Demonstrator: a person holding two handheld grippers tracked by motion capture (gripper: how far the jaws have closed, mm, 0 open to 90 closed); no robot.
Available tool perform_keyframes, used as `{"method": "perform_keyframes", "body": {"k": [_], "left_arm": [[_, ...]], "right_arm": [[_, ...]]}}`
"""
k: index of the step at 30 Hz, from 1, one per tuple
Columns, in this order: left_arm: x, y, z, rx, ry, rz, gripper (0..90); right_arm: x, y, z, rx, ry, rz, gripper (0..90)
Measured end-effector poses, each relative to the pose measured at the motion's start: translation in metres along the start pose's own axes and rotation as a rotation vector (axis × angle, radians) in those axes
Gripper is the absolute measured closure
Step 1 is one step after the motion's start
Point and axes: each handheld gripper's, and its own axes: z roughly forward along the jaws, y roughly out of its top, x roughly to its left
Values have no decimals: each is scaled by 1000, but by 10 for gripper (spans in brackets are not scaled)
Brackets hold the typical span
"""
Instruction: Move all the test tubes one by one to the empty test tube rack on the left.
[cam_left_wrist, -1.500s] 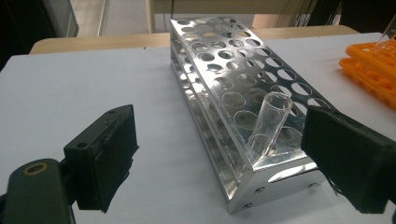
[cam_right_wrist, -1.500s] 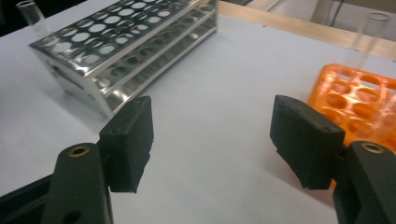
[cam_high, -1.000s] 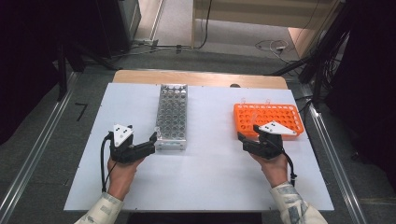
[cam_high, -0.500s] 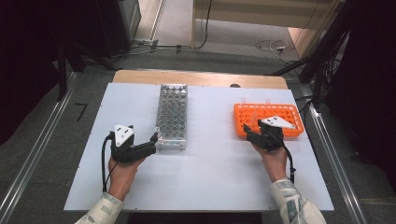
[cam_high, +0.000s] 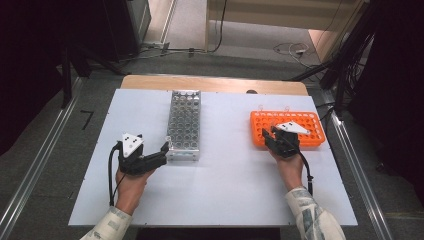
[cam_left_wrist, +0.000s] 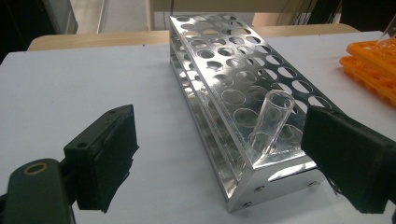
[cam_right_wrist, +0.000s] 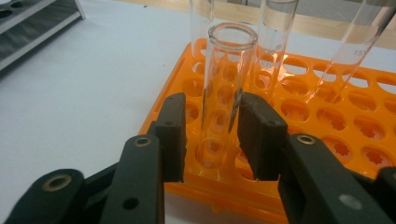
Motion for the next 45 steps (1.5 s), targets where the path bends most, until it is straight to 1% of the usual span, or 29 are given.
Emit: {"method": "perform_keyframes", "body": {"k": [3, 10, 15, 18, 22, 25, 28, 30, 33, 38, 45], "left_arm": [[0, 0, 0, 1, 0, 0, 107], [0, 0, 0, 1, -1, -1, 108], [0, 0, 0, 2, -2, -1, 107], [0, 0, 0, 1, -3, -1, 107], [0, 0, 0, 2, -3, -2, 107], [0, 0, -1, -3, -4, -5, 107], [0, 1, -1, -4, -4, -5, 107], [0, 1, -2, -5, -5, -6, 107], [-1, 1, -3, -9, -7, -5, 107], [-2, 2, -4, -13, -12, -2, 107], [-5, 2, -6, -18, -24, 2, 107]], "right_arm": [[0, -1, 2, 9, -7, 2, 637], [-1, -1, 1, 3, -10, -2, 714], [-1, 1, -1, -10, -10, 2, 725], [-1, 4, -5, -13, -8, 12, 726], [0, 12, -15, -41, -2, 20, 728], [-1, 17, -22, -59, -6, 24, 728], [-1, 21, -29, -79, 7, 25, 728], [1, 23, -33, -81, 27, 26, 729], [5, 25, -37, -82, 51, 11, 728], [17, 25, -42, -73, 103, -9, 728], [39, 24, -46, -60, 174, -51, 729]]}}
